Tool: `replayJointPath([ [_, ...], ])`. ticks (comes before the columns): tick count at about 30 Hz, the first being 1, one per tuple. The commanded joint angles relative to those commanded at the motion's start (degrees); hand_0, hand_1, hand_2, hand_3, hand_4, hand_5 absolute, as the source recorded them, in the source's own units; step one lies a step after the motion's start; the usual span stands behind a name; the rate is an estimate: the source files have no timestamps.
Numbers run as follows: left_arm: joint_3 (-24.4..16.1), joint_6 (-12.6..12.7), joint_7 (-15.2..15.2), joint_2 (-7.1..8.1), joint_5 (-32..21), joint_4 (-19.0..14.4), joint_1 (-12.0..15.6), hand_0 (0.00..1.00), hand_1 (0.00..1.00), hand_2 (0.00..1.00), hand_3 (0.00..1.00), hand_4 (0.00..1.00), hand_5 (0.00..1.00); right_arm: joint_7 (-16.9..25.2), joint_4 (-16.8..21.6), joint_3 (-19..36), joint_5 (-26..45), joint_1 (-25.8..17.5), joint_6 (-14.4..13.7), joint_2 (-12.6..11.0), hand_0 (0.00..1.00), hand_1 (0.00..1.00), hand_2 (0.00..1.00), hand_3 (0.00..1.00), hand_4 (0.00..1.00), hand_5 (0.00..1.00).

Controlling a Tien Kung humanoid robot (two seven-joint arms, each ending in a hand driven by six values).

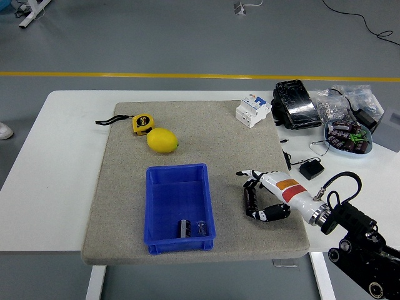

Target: Pick up the battery,place it into the box

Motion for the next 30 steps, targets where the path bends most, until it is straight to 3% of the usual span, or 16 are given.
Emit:
replayJointPath([
  [13, -0.43, -0.23, 0.20, 0.12, 1.01, -0.02, 0.03, 0.607, 0.628, 0.677, 0.590, 0.646, 0.603, -0.09, 1.66, 0.66, -0.06, 0.20, -0.15, -0.36, 0.460, 0.522, 0.584, 0.856, 0.818, 0.017],
  [24, -0.28, -0.17, -0.10, 0.12, 0.58, 0.09, 0.09, 0.607, 0.627, 0.677, 0.590, 0.646, 0.603, 0.16, 8.54, 2.45, -0.59, 2.19, -1.34, -0.29, 0.458, 0.517, 0.577, 0.853, 0.794, 0.002],
  [30, -0.13, -0.08, -0.28, 0.32, 0.37, 0.12, 0.17, 0.607, 0.625, 0.674, 0.590, 0.646, 0.603, -0.16, 14.40, 0.37, -0.84, 4.76, -1.82, 0.63, 0.457, 0.516, 0.578, 0.855, 0.792, 0.002],
])
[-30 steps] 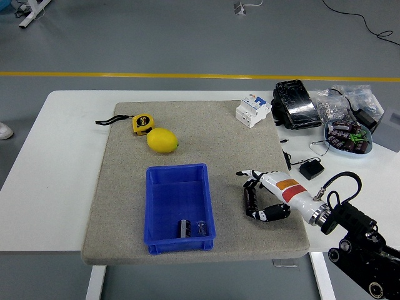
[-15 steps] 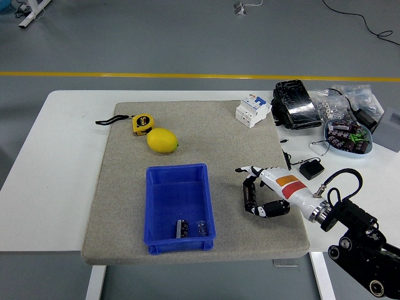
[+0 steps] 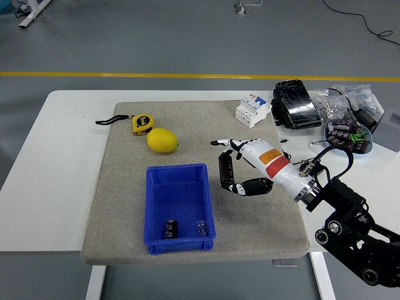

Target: Pick up the battery,place it into the box

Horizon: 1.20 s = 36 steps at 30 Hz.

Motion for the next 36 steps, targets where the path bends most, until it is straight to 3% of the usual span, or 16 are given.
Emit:
replayJointPath([
  [6, -0.15, 0.26, 0.01, 0.24, 0.21, 0.02, 0.29, 0.607, 0.620, 0.671, 0.589, 0.646, 0.604, -1.05, 2.73, -4.36, 0.10, 2.71, 1.34, 1.65, 0.469, 0.517, 0.601, 0.871, 0.807, 0.006],
  [7, -0.27, 0.35, 0.09, 0.30, 0.42, -0.01, 0.32, 0.608, 0.616, 0.669, 0.590, 0.646, 0.602, -1.13, 2.65, -5.61, 0.39, 3.40, 1.69, 2.11, 0.503, 0.578, 0.719, 0.940, 0.911, 0.087],
  [12, -0.13, 0.52, 0.19, 0.50, 0.61, -0.15, 0.20, 0.608, 0.616, 0.669, 0.590, 0.646, 0.602, 0.18, 0.09, -8.85, 2.50, 4.96, 1.34, 3.52, 0.503, 0.578, 0.719, 0.940, 0.911, 0.087],
  [13, -0.11, 0.55, 0.15, 0.50, 0.54, -0.15, 0.20, 0.608, 0.615, 0.668, 0.590, 0.646, 0.603, 0.18, -0.19, -9.01, 2.60, 5.02, 1.40, 3.59, 0.581, 0.659, 0.866, 0.998, 0.998, 0.192],
  [18, -0.56, 0.61, 0.07, 0.61, 1.10, -0.17, 0.04, 0.608, 0.615, 0.668, 0.590, 0.646, 0.603, 0.84, -1.44, -9.64, 5.84, 5.11, 2.33, 3.33, 0.581, 0.659, 0.866, 0.998, 0.998, 0.192],
  [19, -0.58, 0.61, 0.04, 0.60, 1.10, -0.18, 0.00, 0.609, 0.611, 0.664, 0.590, 0.656, 0.613, 0.98, -1.56, -9.55, 6.18, 5.11, 2.21, 3.28, 0.686, 0.731, 0.966, 0.998, 0.998, 0.196],
  [31, 0.03, 0.63, -0.40, 0.50, 0.09, -0.11, -0.16, 0.610, 0.608, 0.661, 0.591, 0.656, 0.609, 1.30, -1.87, -5.64, 6.48, 4.78, 0.78, 3.01, 0.696, 0.737, 0.975, 0.998, 0.998, 0.202],
  [36, 0.11, 0.69, -0.42, 0.35, -0.24, -0.04, -0.08, 0.610, 0.608, 0.661, 0.591, 0.656, 0.609, 1.41, -1.67, -0.69, 7.03, 3.97, 0.29, 2.27, 0.696, 0.737, 0.975, 0.998, 0.998, 0.202],
])
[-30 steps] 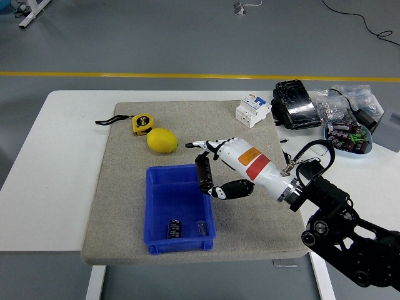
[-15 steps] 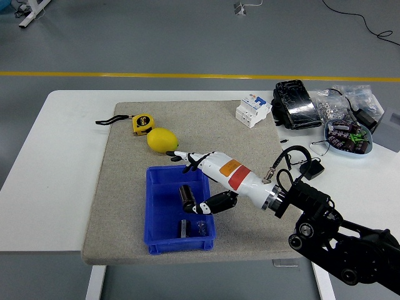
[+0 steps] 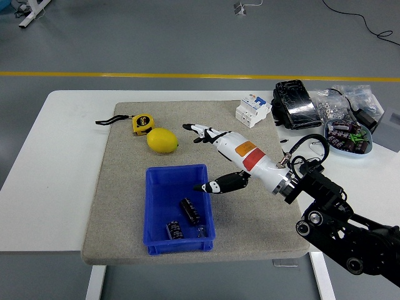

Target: Pick up the battery,place it into the box

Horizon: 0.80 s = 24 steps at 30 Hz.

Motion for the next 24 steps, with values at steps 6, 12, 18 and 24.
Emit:
replayJointPath([
  [6, -0.01, 0.03, 0.00, -0.08, -0.23, 0.07, -0.09, 0.610, 0.608, 0.658, 0.589, 0.646, 0.588, -0.23, 0.88, 6.48, 3.50, -1.17, -0.09, -2.32, 0.691, 0.729, 0.948, 0.998, 0.998, 0.206],
  [12, -0.33, -0.07, 0.07, -0.20, 0.14, 0.24, -0.43, 0.610, 0.608, 0.656, 0.588, 0.642, 0.580, -0.11, 2.52, 12.66, 14.03, -4.18, 2.27, -5.05, 0.666, 0.684, 0.846, 0.995, 0.998, 0.222],
  [18, 0.08, -0.09, -0.37, -0.19, -0.73, 0.37, -0.82, 0.609, 0.608, 0.658, 0.588, 0.645, 0.584, -1.31, 5.14, 17.45, 26.93, -8.72, 6.92, -7.57, 0.673, 0.698, 0.831, 0.930, 0.998, 0.399],
  [24, 0.11, -0.20, -0.45, -0.25, -0.56, 0.40, -1.23, 0.609, 0.608, 0.657, 0.588, 0.642, 0.579, -1.76, 7.05, 21.83, 41.31, -14.74, 10.28, -7.41, 0.681, 0.705, 0.835, 0.937, 0.998, 0.442],
])
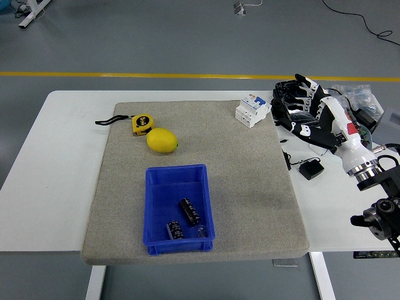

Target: Pick up the battery,place it into the box

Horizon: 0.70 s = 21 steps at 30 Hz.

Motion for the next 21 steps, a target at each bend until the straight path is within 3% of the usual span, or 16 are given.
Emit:
replayJointPath([
  [4, 0.20, 0.04, -0.15, 0.01, -0.41, 0.12, -0.07, 0.609, 0.611, 0.655, 0.588, 0.640, 0.577, -0.31, -0.28, 3.36, 3.42, -4.18, 0.63, 2.59, 0.679, 0.708, 0.835, 0.935, 0.998, 0.473],
  [9, 0.70, 0.10, -0.46, -0.06, -1.60, 0.27, -0.01, 0.606, 0.612, 0.657, 0.586, 0.641, 0.580, -0.49, -0.72, 7.45, 0.67, -9.63, 0.70, 5.86, 0.679, 0.701, 0.825, 0.932, 0.998, 0.504],
  [14, 0.39, -0.09, -0.25, 0.07, -0.81, 0.33, 0.01, 0.606, 0.612, 0.653, 0.586, 0.643, 0.583, -0.58, -0.49, 9.07, -1.94, -12.57, 0.53, 5.85, 0.678, 0.702, 0.826, 0.932, 0.998, 0.524],
  [21, 0.13, -0.16, -0.09, 0.16, -0.43, 0.37, 0.14, 0.605, 0.613, 0.654, 0.586, 0.643, 0.586, -0.77, -0.76, 10.25, -2.31, -12.92, 0.43, 6.06, 0.681, 0.704, 0.825, 0.932, 0.998, 0.535],
])
